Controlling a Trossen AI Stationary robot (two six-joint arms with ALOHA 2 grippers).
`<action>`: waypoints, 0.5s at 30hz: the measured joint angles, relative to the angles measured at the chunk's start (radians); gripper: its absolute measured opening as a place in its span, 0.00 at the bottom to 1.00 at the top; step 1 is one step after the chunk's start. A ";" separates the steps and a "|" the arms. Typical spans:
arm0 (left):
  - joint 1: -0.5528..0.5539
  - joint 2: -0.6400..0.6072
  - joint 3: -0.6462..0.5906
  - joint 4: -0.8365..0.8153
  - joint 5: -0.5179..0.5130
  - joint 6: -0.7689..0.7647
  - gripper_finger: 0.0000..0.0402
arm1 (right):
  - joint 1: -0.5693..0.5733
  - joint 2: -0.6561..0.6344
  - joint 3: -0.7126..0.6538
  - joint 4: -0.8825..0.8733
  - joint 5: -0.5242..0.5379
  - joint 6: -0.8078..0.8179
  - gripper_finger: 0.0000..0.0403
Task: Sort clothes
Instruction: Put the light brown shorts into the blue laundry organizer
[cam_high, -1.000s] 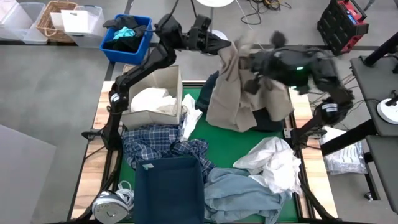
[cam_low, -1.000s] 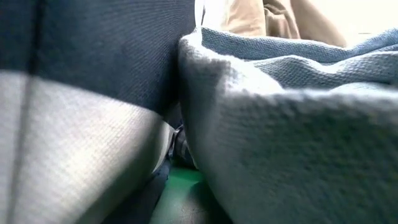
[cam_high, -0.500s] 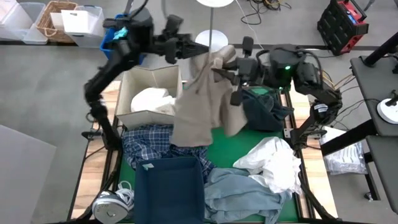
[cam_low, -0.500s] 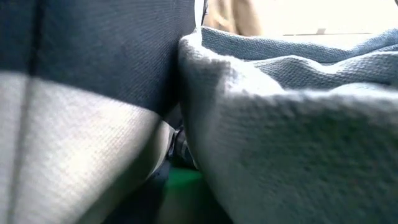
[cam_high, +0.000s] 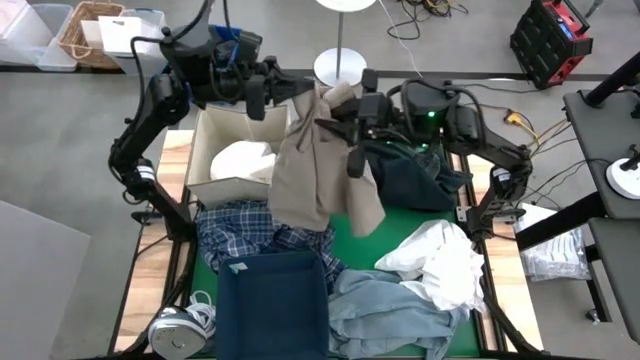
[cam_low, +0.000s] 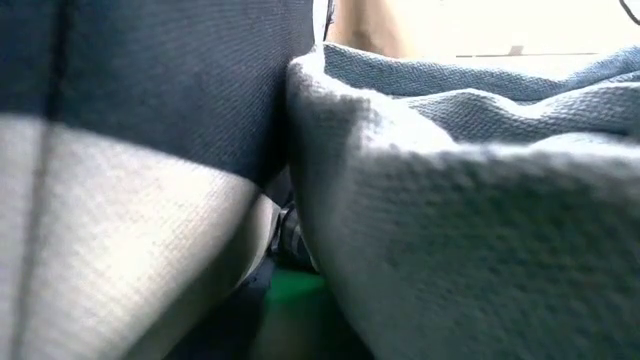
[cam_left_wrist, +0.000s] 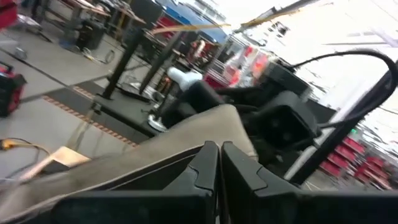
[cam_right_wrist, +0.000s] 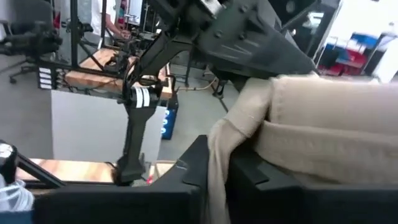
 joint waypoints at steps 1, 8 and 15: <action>-0.014 0.004 0.000 0.000 -0.010 -0.003 0.00 | 0.000 0.005 0.000 0.000 0.000 0.019 0.14; -0.070 0.012 0.000 0.003 -0.147 -0.003 0.00 | -0.002 0.013 0.000 -0.013 0.100 0.126 0.45; -0.112 0.024 0.000 0.085 -0.182 -0.024 0.00 | -0.006 0.025 0.001 0.016 0.159 0.158 0.73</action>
